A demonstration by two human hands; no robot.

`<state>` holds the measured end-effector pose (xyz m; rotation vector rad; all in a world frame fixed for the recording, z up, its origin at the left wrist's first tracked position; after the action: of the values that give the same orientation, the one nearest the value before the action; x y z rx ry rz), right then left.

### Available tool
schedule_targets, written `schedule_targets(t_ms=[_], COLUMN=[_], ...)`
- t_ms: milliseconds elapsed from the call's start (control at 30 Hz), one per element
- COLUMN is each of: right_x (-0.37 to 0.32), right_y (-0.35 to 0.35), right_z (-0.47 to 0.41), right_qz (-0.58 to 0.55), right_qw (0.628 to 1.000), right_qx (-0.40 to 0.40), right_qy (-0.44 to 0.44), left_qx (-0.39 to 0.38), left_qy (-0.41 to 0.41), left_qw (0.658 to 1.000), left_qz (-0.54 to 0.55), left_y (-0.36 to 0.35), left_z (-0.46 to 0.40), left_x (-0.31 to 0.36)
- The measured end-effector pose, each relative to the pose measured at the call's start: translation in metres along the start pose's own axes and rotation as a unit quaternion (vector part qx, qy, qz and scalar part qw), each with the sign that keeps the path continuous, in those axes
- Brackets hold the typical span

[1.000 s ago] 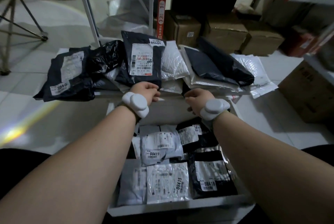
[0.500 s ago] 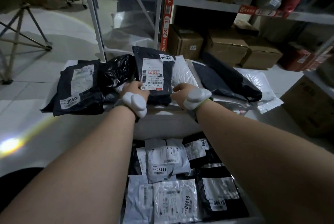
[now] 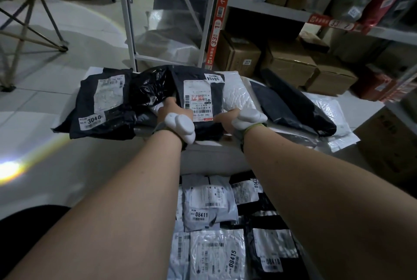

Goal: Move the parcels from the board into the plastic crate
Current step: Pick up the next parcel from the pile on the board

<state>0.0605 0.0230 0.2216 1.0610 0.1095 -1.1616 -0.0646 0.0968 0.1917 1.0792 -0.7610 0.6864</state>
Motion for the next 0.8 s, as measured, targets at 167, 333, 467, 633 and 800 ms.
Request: schedule_targets(t_ms=[167, 333, 467, 633, 800], right_x=[0.012, 0.031, 0.053, 0.091, 0.119], right_y=[-0.006, -0.016, -0.018, -0.013, -0.009], right_z=[0.001, 0.008, 0.008, 0.012, 0.037], right_qz=[-0.074, -0.143, -0.144, -0.18, -0.237], right_qw=[0.997, 0.989, 0.989, 0.983, 0.971], right_qx=[-0.01, -0.025, -0.033, -0.028, -0.022], right_qy=[-0.006, -0.038, -0.029, -0.033, 0.001], left_qx=[-0.061, -0.089, -0.118, -0.164, -0.208], left_qy=[0.019, 0.022, -0.001, -0.036, -0.067], left_qw=[0.998, 0.996, 0.993, 0.985, 0.975], left_qz=[-0.01, -0.017, -0.017, -0.033, -0.025], left_y=[-0.002, -0.002, -0.005, -0.017, -0.036], left_z=[0.004, 0.009, 0.009, 0.03, 0.061], left_x=[0.001, -0.001, -0.01, -0.012, -0.015])
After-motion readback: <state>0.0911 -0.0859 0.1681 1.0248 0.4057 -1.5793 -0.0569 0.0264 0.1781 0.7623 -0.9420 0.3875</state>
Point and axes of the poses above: each hand's wrist, its own z-axis away from the middle knuckle, its own y-axis out of the back of the hand, x = y × z, the point moved 1 cm from there along -z, towards the middle knuckle, and after that the axes turned 6 degrees about -x, right-handed, at the moved point
